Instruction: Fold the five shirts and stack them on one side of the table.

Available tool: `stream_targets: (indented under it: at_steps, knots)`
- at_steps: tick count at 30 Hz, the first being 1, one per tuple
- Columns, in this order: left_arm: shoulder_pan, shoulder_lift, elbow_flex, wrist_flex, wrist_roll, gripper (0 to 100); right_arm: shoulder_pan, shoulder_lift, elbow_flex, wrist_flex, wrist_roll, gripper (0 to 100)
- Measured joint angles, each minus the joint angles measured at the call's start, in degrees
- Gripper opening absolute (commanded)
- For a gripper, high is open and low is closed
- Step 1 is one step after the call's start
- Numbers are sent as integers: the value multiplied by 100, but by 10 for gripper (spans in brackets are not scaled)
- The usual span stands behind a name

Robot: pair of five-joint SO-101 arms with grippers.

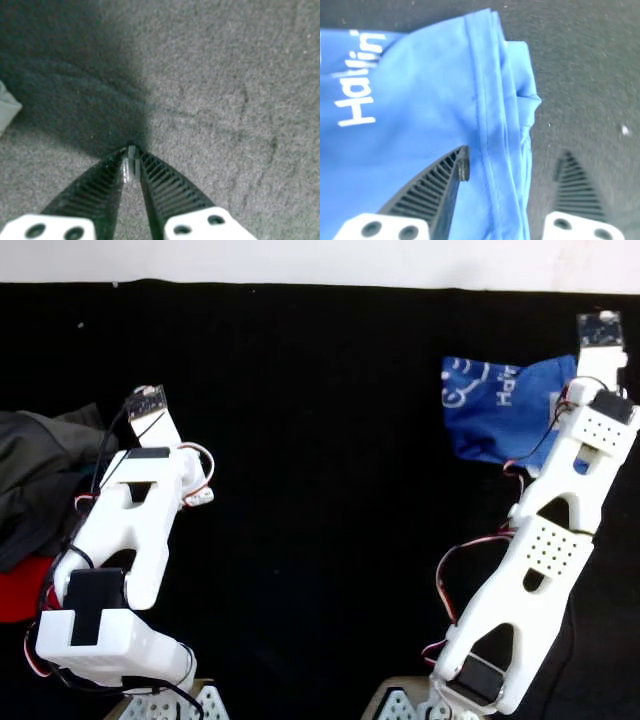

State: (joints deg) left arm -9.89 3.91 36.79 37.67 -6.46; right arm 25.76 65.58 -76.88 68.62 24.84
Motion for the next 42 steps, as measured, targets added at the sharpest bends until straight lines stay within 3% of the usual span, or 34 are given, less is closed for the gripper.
stream_targets:
  at_steps: [6,14,21,24,29,32,36,42]
  knots:
    - [0,0,0,0,0,10,0,-334,-1257,1231,-695,300]
    - [-70,-114,-18,97,0,32,-352,-1064,-1741,3103,-774,300]
    - [-1292,-791,-1521,2119,-35,213,-642,-2251,-1574,3191,-774,300]
    - [-1952,-853,-2532,2963,-387,213,-862,-3174,-545,3191,-774,300]
    - [-2629,-422,-3429,3420,-1196,213,-1468,-5169,2075,3191,-774,300]
    - [-2760,88,-3631,3508,-1679,216,-1916,-6576,3657,3191,-774,300]
    - [-2840,774,-3903,3508,-1802,217,-2479,-8176,5284,3191,-774,300]
    - [-2840,1785,-4519,3508,-1811,213,-2716,-9257,6708,3191,-774,300]
